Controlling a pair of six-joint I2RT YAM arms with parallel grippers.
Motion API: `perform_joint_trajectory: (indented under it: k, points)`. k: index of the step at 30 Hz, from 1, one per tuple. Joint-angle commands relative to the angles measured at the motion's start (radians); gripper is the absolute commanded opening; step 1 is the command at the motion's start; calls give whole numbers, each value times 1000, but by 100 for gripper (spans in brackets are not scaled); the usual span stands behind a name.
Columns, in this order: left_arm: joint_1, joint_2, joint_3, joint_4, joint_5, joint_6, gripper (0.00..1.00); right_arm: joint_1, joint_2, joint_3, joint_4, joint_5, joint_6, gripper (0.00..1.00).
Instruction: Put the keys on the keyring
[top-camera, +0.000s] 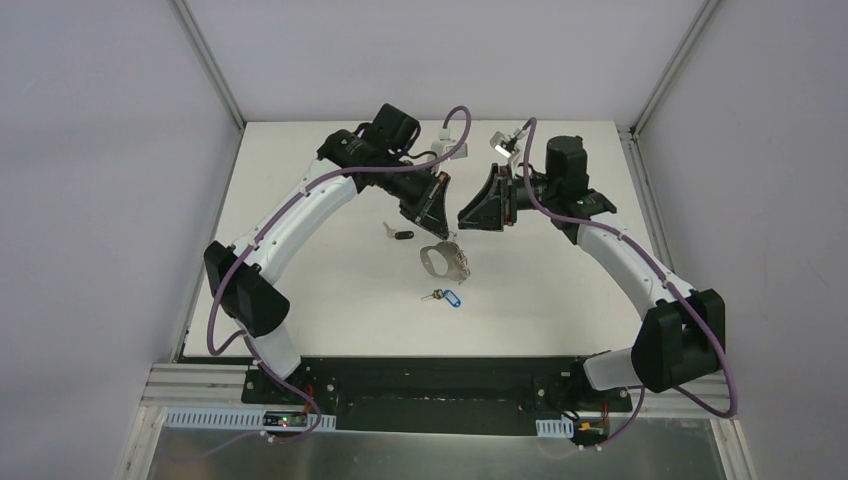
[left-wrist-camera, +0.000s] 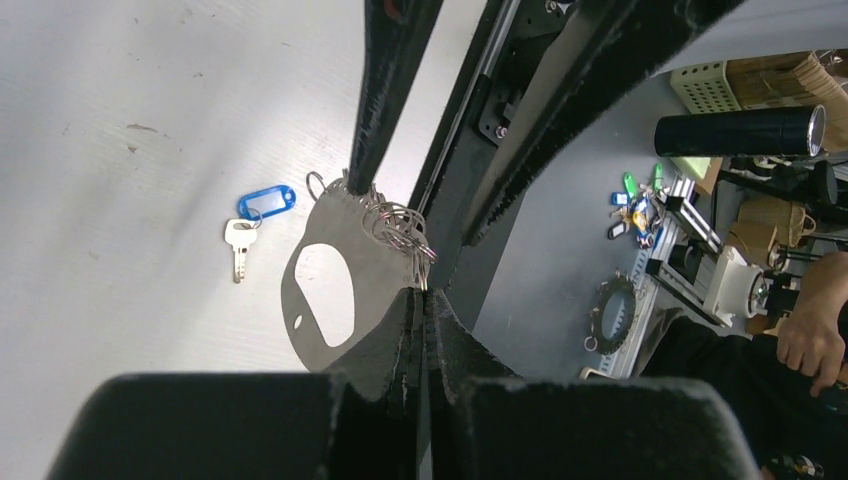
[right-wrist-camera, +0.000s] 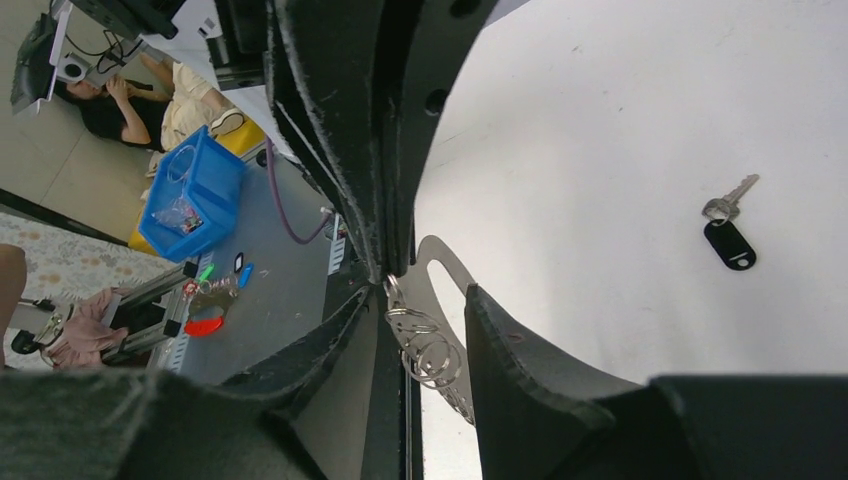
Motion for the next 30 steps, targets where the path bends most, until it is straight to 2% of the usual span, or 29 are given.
perform_joint_trajectory:
  k: [1,11,30]
  points:
    - [-13,-7,7,26,37,-2,0,24,-38,8,9,-63,-31,39]
    - [-14,0,-7,49,70,-14,0,52,-23,2,9,-62,-40,33]
    - [-14,-21,-33,65,64,-8,0,67,-27,-22,-38,-72,-108,13]
